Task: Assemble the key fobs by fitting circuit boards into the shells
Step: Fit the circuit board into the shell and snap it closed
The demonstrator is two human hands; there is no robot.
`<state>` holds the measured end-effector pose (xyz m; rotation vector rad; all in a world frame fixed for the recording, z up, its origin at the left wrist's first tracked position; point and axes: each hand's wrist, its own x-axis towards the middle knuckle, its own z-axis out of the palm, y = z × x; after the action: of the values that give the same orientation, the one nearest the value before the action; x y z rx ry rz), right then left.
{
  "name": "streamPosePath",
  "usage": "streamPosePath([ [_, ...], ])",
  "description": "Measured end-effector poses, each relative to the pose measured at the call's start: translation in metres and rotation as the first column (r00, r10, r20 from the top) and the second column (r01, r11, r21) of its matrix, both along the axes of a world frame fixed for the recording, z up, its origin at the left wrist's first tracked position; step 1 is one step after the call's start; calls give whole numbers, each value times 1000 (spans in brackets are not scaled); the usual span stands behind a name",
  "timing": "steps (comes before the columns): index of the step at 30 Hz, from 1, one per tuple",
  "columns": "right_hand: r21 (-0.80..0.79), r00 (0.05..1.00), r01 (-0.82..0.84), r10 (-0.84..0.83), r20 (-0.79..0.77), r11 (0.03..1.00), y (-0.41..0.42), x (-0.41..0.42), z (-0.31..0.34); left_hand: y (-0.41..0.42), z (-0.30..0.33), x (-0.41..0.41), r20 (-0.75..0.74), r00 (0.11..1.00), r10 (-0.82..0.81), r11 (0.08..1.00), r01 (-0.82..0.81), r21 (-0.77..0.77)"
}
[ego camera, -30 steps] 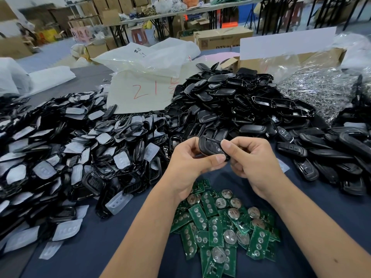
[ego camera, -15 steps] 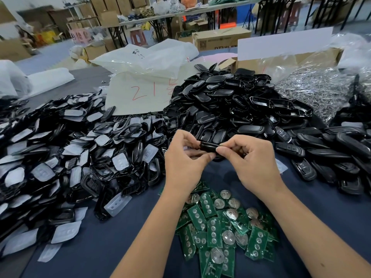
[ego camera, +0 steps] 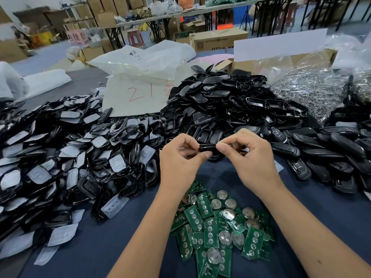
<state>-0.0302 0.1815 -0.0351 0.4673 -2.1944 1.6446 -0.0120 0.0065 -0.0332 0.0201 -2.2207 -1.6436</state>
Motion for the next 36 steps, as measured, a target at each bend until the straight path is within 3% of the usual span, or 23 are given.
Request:
streamPosePath([
  [8,-237,992,53,-24,126,970,2,-3,0,26,1,-6,37,999,-15,992,10,124],
  [12,-239,952,302,-282,116,923,15,-9,5,61,8,-21,128,987,-101,974,71,214],
  [15,-214,844,536,-518,138,816,36,-16,10,98,12,-34,234,953,-192,958,130,256],
  [18,-133,745,667,-654,133,733,61,-23,14,130,11,-44,339,897,-283,948,207,243],
  [21,-30,682,730,-725,100,683,79,-26,15,151,9,-51,397,862,-314,948,266,173],
  [27,132,632,762,-773,64,634,92,-25,14,165,15,-54,304,904,-301,941,333,-56],
  [31,261,637,738,-770,33,622,91,-24,10,156,19,-53,156,964,-216,917,255,-306],
  [36,350,639,725,-769,-19,593,92,-25,9,132,23,-54,54,982,-182,874,187,-448],
])
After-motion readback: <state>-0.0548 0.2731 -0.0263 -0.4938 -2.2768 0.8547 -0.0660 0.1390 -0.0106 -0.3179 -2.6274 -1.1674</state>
